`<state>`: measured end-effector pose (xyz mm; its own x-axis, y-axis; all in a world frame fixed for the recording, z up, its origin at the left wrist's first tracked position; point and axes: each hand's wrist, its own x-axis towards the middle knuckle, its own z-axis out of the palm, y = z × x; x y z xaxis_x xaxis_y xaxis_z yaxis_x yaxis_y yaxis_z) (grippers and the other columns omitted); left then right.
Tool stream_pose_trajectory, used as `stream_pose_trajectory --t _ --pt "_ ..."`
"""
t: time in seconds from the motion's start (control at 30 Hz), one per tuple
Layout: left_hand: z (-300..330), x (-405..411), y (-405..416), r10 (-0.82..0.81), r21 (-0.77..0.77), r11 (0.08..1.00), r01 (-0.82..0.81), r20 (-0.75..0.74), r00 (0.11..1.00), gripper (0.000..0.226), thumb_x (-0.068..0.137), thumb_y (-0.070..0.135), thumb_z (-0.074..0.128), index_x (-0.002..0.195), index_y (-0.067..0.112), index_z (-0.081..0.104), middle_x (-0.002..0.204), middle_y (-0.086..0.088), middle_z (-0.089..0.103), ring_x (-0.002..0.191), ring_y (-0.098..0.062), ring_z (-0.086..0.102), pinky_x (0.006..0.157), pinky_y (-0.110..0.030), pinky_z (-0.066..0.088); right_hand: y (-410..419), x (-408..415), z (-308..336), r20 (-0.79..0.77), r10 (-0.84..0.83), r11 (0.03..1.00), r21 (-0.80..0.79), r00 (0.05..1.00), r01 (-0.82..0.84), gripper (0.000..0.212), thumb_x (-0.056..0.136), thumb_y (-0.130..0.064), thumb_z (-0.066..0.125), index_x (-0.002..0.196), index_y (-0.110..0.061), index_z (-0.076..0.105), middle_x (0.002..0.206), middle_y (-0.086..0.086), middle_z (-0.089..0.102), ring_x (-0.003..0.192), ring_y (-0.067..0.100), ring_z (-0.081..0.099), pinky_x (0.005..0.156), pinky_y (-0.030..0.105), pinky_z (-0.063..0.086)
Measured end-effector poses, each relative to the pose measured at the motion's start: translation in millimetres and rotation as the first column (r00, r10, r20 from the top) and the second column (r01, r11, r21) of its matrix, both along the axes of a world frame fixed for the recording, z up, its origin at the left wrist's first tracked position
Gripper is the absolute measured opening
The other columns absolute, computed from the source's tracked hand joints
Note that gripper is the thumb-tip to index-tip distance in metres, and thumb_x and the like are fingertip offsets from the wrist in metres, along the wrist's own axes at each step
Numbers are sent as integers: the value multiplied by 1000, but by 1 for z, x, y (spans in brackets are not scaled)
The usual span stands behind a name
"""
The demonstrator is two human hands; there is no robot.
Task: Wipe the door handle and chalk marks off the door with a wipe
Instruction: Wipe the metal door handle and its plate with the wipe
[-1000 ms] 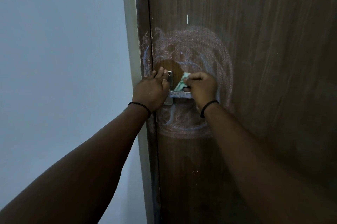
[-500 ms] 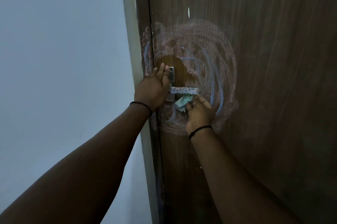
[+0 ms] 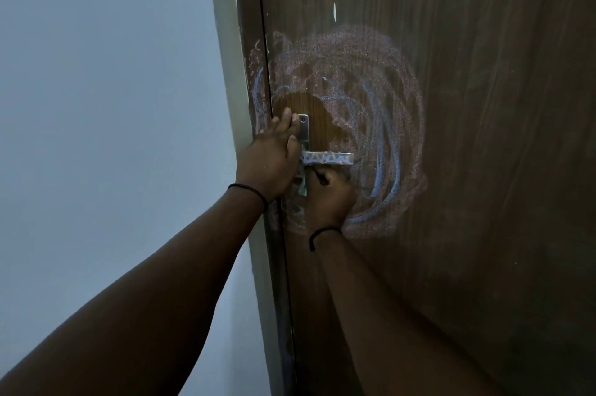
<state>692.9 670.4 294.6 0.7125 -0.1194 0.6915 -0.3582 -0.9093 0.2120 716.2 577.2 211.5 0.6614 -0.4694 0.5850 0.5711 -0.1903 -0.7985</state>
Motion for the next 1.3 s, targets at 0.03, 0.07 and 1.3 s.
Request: stream_pose_trajectory --t 0.03,0.07,1.3 --pt "0 0 0 0 -1 1000 0 -1 1000 48 104 28 26 152 22 27 160 4 19 147 -18 19 118 -40 25 -2 1 -1 -16 10 999 -39 1000 -10 10 87 -10 67 91 -6 75 88 10 72 81 20 65 76 30 52" --pt "1 0 -1 -2 1 1000 2 -4 1000 48 104 28 26 152 22 27 160 4 18 147 -18 19 118 -40 25 -4 1 -1 -42 20 997 -71 999 -22 12 88 -12 65 93 -6 74 89 10 72 83 21 65 77 32 53" --pt "-3 -26 12 -87 -509 861 12 -124 988 49 103 46 28 110 18 68 112 -12 69 97 -29 63 74 -33 47 -9 -50 30 218 16 930 -361 976 65 6 84 -7 64 80 -10 61 86 3 59 76 14 53 69 32 48"
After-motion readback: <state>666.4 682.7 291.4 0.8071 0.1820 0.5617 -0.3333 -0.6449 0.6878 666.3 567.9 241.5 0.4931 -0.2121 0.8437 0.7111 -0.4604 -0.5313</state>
